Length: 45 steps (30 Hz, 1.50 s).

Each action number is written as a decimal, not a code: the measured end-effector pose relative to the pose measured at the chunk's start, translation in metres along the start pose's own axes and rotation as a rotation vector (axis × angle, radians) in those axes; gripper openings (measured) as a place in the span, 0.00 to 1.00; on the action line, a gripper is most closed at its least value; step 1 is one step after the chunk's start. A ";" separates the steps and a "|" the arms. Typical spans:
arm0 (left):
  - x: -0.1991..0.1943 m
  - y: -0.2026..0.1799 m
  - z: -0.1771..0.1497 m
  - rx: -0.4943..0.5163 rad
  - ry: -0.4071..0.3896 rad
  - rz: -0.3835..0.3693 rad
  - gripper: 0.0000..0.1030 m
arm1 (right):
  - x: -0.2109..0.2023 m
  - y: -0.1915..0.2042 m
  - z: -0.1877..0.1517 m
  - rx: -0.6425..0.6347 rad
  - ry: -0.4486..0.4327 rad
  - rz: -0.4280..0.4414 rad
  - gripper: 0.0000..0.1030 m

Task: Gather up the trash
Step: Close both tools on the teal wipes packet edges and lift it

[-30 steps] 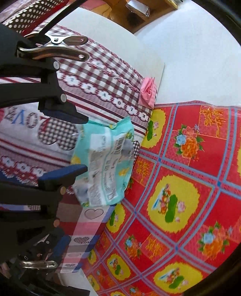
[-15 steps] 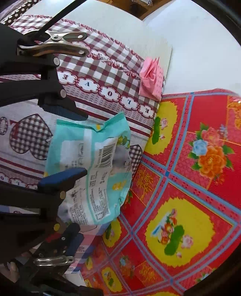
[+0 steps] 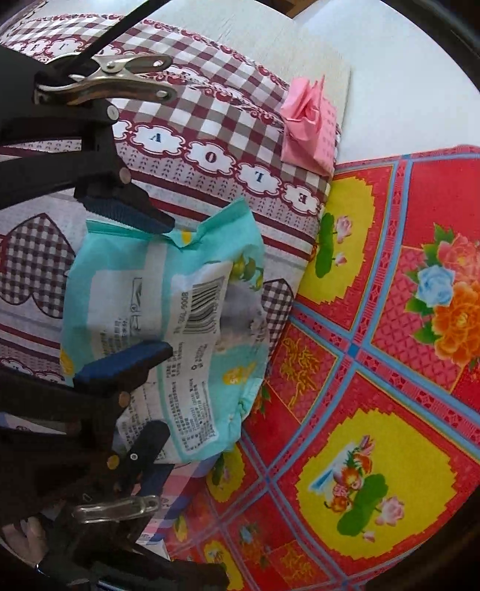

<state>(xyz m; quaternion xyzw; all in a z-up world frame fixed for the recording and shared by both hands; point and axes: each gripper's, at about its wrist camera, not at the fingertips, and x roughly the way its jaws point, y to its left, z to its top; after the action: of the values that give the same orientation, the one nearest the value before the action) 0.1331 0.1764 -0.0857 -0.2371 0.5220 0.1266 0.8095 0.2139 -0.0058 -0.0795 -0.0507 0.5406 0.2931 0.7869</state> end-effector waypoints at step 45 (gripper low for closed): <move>-0.053 -0.148 -0.086 0.375 -0.019 -0.135 0.47 | -0.128 -0.068 -0.115 0.304 -0.213 -0.056 0.38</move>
<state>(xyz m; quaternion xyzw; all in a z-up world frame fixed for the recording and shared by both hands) 0.1103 0.0077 -0.0296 -0.1155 0.5116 -0.0250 0.8511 0.1230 -0.1599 -0.0302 0.0850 0.4906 0.1898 0.8462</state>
